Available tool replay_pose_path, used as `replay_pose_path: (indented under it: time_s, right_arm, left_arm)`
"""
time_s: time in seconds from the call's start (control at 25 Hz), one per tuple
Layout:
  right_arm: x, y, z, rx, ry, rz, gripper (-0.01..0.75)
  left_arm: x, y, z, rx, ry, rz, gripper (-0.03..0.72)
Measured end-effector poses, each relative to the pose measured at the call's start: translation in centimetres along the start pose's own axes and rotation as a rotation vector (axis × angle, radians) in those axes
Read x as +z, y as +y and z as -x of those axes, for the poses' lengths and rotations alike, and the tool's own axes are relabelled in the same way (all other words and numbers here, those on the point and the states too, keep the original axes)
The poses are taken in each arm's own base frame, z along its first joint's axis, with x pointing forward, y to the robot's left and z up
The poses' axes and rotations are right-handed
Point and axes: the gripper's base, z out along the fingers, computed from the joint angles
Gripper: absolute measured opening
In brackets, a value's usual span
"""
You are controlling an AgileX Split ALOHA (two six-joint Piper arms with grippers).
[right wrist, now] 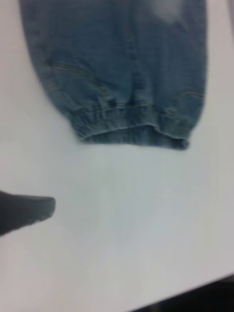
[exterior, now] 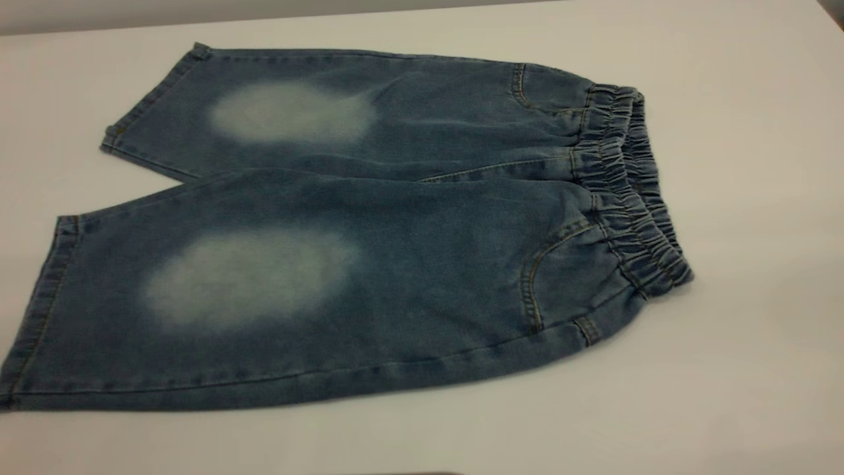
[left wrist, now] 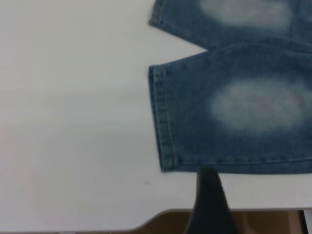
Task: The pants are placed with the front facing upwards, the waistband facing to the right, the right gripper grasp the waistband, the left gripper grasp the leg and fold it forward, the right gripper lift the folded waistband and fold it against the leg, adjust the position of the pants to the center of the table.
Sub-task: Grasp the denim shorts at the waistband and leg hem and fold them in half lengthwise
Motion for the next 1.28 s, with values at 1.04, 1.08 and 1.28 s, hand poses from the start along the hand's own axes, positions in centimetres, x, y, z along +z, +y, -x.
replay_pose_path:
  time_s: [1.04,1.08,1.28]
  right_arm:
    - [21.3,2.1,4.3,0.240,0.517,0.245,0.512]
    - [22.1,2.1,3.9,0.241,0.533,0.252,0.512]
    - [25.8,1.9,2.3,0.302,0.574,0.288,0.512]
  left_arm:
    - [21.0,-1.0,5.3,0.202,0.527,-0.290,0.472]
    - [21.5,-1.0,5.4,0.200,0.536,-0.291,0.472]
    - [23.5,-1.3,5.9,0.212,0.544,-0.294,0.472]
